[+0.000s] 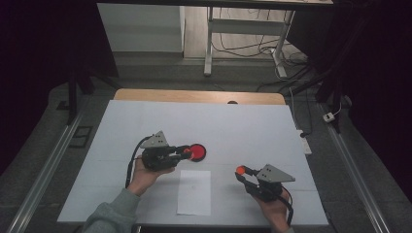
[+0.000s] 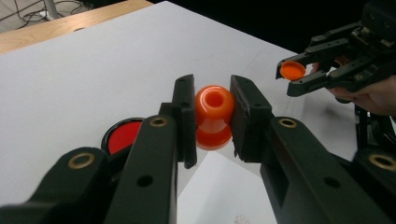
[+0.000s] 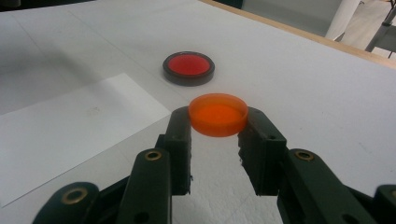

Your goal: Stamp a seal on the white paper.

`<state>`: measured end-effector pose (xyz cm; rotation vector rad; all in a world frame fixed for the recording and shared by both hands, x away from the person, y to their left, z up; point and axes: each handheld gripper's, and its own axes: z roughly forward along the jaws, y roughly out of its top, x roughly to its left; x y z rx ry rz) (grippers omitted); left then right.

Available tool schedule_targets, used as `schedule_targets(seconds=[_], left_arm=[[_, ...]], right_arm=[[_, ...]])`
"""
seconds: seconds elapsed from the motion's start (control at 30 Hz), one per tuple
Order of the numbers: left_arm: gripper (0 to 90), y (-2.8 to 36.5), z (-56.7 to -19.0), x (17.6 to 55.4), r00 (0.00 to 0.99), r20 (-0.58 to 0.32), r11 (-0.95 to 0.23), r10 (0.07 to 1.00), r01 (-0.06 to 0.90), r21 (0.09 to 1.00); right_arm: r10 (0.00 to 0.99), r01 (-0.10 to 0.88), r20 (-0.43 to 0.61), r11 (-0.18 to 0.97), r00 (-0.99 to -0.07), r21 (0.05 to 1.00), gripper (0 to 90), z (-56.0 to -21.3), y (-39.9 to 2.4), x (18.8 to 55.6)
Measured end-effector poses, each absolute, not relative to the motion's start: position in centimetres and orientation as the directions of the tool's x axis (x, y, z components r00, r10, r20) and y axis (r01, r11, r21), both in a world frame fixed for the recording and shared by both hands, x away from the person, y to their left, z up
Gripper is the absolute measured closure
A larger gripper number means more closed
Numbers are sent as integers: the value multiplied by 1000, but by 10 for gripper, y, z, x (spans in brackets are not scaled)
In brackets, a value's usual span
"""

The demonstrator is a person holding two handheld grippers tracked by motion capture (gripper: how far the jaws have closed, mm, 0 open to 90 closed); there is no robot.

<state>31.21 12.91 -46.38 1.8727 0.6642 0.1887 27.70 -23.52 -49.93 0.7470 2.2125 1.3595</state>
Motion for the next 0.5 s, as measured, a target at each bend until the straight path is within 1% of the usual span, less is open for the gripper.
schedule_targets(seconds=[0.2,0.5], left_arm=[[730,130,-463,307,834,-184,-256,521,358,898],[729,128,-474,296,846,-201,-289,493,377,880]], right_arm=[[642,217,-84,375,-762,901,645,-499,-235,277],[642,217,-83,374,-762,902,645,-499,-235,277]])
